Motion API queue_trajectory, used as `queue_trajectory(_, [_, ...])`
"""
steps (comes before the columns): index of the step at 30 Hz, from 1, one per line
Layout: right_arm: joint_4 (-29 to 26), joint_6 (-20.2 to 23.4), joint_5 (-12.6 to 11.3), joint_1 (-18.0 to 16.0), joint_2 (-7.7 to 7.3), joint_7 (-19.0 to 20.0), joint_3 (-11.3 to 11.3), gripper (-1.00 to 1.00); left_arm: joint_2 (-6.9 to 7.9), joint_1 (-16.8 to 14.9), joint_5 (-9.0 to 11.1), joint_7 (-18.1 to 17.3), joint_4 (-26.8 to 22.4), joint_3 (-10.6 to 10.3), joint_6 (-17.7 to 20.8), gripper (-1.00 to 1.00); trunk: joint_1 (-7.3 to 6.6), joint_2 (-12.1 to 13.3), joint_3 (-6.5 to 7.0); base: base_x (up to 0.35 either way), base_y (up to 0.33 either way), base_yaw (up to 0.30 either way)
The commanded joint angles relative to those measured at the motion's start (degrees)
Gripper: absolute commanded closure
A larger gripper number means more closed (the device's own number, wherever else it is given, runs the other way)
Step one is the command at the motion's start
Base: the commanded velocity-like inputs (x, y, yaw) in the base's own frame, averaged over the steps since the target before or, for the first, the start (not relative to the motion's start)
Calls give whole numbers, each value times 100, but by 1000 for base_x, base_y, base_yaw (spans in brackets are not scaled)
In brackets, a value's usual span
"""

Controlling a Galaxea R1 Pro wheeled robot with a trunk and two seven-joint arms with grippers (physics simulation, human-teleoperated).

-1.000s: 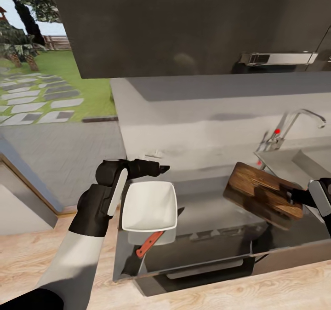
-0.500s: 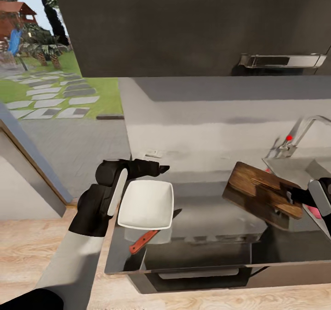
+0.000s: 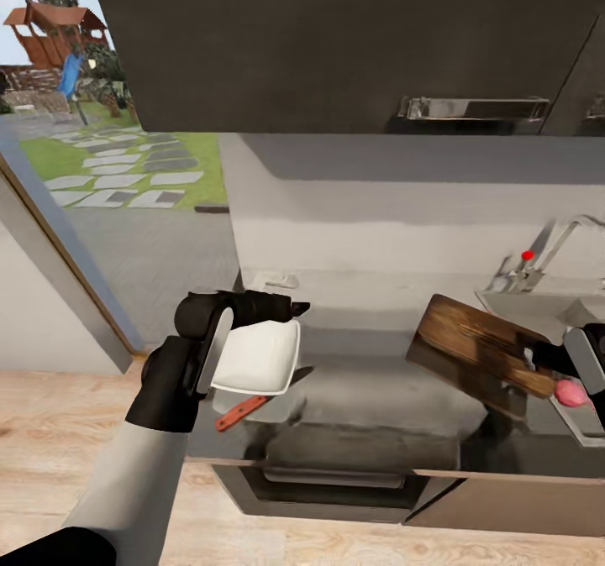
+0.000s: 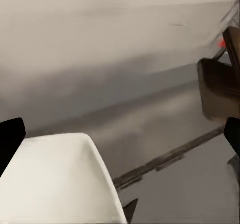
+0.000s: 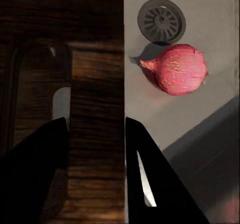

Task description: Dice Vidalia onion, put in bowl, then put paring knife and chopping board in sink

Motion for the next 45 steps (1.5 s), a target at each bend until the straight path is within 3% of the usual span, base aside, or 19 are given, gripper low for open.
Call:
queue_trajectory(1, [-29,10,-76,-3,-2,-49,0,100,-3,-6,8,-4,-3,3,31,-100,0,-13,-12,-293,-159,60])
queue_trajectory(9, [-46,10,-76,-4,-2,-49,0,100,-3,-6,8,-4,-3,3,31,-100,0,-13,-12,-255,-149,188])
queue_trajectory(26, [-122,10,-76,-3,-2,-40,45,100,-3,-6,8,-4,-3,3,31,-100,0,-13,-12,-13,-14,275])
queue_trajectory(45, [-139,10,-76,-3,2,-40,141,100,-3,-6,8,-4,-2,2,31,-100,0,-13,-12,-115,-201,233])
